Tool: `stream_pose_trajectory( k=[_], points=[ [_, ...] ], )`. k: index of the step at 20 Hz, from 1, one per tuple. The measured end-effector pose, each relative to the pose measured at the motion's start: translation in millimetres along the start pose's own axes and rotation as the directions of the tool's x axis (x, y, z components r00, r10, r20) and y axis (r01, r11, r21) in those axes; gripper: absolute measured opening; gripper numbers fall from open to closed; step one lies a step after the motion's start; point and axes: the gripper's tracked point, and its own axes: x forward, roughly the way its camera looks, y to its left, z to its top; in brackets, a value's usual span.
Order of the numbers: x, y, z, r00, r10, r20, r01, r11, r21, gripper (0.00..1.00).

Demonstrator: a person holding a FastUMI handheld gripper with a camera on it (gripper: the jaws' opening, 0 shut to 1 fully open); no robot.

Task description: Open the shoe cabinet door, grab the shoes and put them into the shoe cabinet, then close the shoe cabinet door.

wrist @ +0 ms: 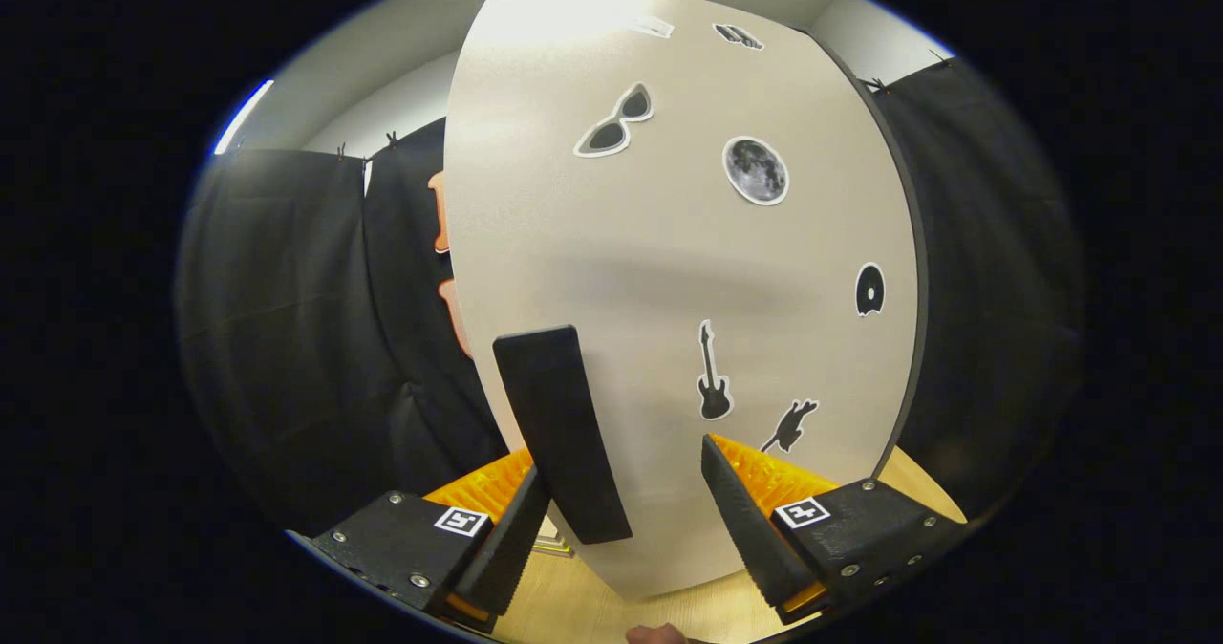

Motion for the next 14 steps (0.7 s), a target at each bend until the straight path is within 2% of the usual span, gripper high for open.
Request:
stream_pose_trajectory(
  k=[14],
  points=[
    [20, 6, -1, 0.998, -0.059, -0.03, 0.06, 0.998, 0.032, 0.94]
  ],
)
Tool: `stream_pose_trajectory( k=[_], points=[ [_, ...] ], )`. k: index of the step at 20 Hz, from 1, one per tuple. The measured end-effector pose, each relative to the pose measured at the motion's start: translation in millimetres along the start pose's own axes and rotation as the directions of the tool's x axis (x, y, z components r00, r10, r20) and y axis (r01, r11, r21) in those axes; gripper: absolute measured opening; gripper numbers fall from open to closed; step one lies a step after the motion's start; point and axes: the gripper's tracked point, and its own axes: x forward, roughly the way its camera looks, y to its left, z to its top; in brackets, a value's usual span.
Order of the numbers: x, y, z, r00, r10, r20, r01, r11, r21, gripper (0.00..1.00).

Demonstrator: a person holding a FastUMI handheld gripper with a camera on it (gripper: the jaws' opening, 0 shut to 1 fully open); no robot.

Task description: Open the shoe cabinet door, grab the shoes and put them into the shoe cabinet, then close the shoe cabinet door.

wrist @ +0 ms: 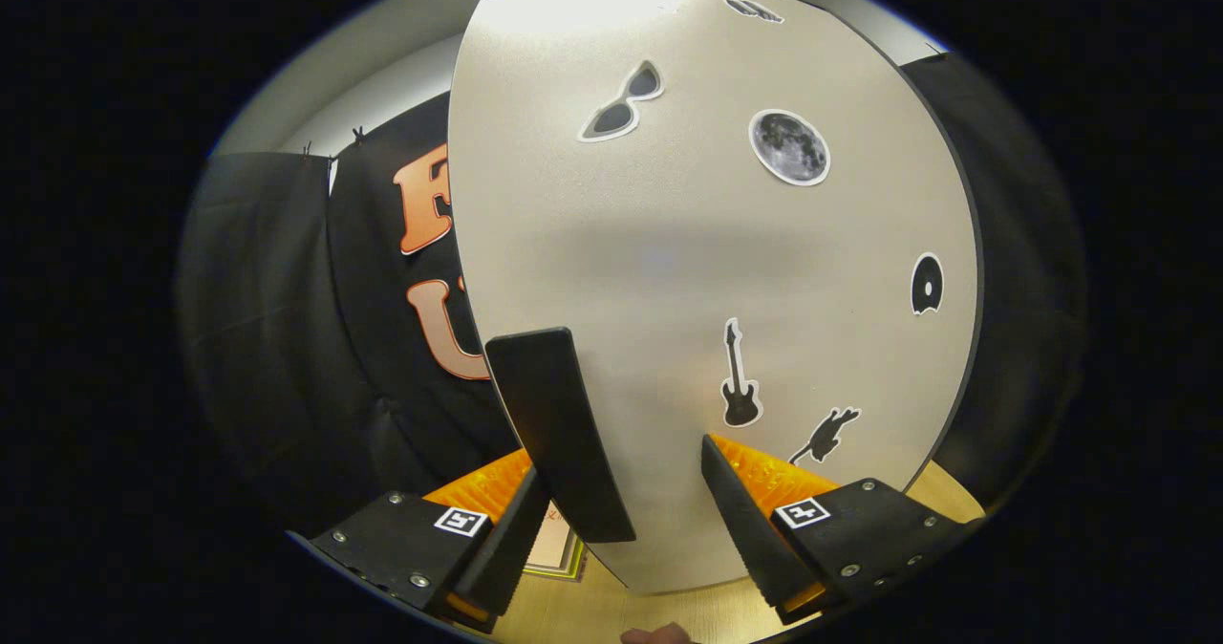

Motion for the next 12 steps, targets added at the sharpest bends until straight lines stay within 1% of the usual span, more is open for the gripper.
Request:
stream_pose_trajectory(
  k=[6, 9, 12],
  points=[
    [3.5, -0.4, -1.9, 0.999, -0.052, -0.01, 0.052, 0.998, -0.018, 0.94],
    [5.0, -1.0, -0.9, 0.999, -0.052, -0.005, 0.052, 0.999, -0.016, 0.94],
    [4.6, -2.4, -6.9, 0.999, -0.042, -0.033, 0.042, 0.999, -0.001, 0.95]
  ],
)
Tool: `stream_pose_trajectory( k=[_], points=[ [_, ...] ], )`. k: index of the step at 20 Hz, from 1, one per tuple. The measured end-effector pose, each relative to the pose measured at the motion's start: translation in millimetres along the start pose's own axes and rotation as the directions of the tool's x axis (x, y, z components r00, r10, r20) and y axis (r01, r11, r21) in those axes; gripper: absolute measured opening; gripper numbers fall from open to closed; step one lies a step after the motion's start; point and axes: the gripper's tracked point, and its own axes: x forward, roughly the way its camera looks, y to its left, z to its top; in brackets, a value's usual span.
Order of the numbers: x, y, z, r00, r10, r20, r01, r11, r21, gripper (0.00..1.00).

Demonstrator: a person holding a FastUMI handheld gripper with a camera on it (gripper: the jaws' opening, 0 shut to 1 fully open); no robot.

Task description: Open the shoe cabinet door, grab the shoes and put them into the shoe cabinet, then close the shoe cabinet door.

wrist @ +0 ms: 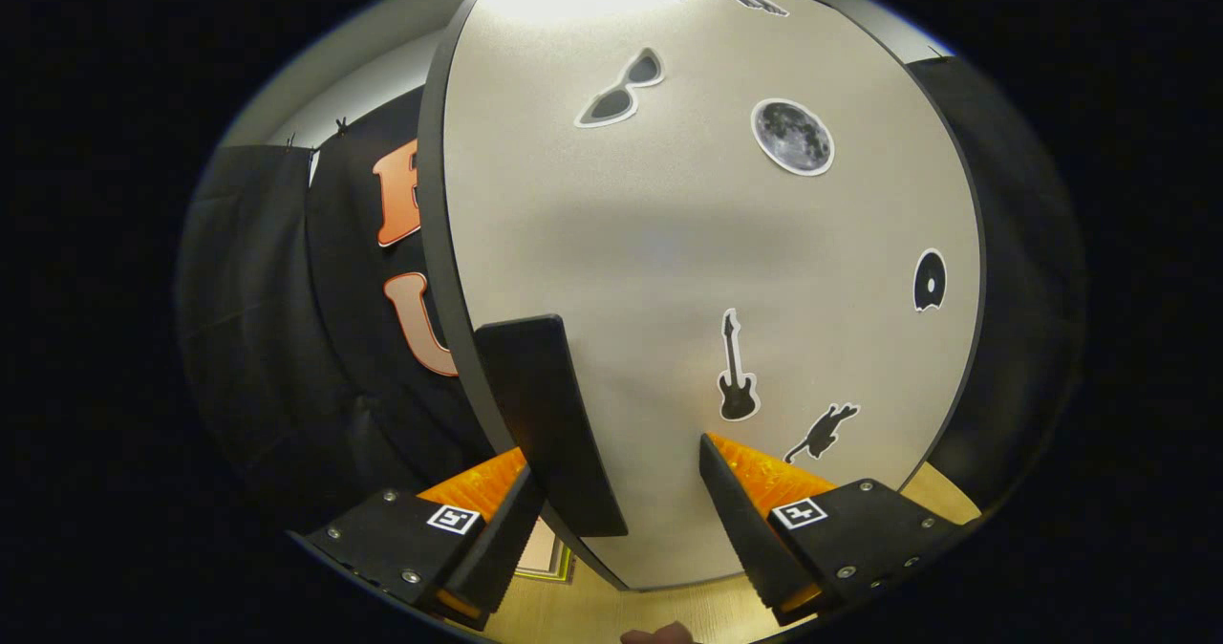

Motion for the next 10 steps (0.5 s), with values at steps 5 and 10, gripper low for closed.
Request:
stream_pose_trajectory(
  k=[5, 10],
  points=[
    [-31, 3, -11, 0.999, 0.047, -0.027, -0.048, 0.998, -0.046, 0.94],
    [-86, -13, -17, 0.997, 0.074, -0.015, -0.075, 0.996, -0.038, 0.94]
  ],
)
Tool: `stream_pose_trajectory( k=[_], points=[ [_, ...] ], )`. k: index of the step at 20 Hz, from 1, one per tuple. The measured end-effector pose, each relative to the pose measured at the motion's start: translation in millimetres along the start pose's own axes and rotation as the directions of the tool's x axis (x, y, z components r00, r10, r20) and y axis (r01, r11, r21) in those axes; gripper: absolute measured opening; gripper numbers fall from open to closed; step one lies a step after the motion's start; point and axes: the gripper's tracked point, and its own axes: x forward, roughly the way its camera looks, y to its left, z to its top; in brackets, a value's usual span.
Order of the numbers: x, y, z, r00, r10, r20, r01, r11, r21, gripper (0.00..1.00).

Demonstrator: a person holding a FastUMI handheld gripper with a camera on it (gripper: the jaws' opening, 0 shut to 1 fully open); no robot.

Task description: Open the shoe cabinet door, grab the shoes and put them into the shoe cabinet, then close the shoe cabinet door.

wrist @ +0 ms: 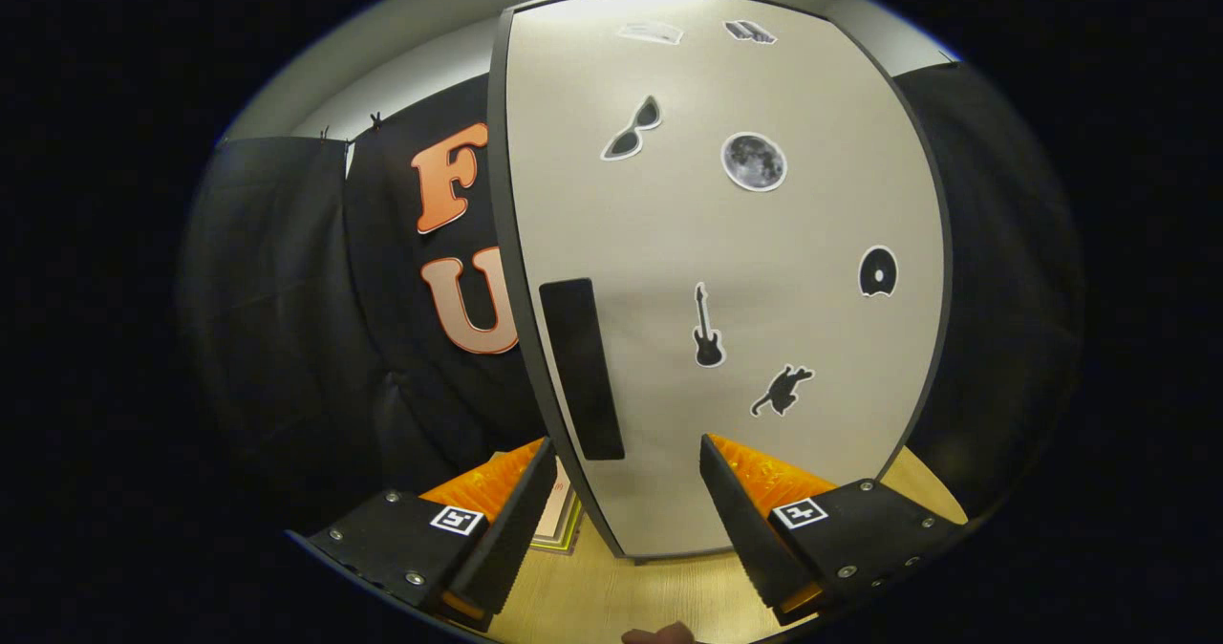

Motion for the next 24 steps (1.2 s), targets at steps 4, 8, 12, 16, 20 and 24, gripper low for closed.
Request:
stream_pose_trajectory(
  k=[4, 8, 12, 16, 20, 24],
  points=[
    [-52, -29, -6, 1.0, -0.009, 0.012, 0.009, 1.0, 0.006, 0.94],
    [-104, -58, -9, 0.999, -0.013, 0.032, 0.013, 1.0, 0.007, 0.94],
    [-155, -82, -9, 0.998, -0.018, 0.055, 0.018, 1.0, 0.006, 0.94],
    [-200, -103, -6, 0.996, -0.031, 0.081, 0.031, 1.0, 0.0, 0.94],
    [-238, -123, 1, 0.991, -0.052, 0.123, 0.052, 0.999, 0.008, 0.93],
    [-270, -141, 6, 0.985, -0.085, 0.153, 0.084, 0.996, 0.01, 0.93]
  ],
)
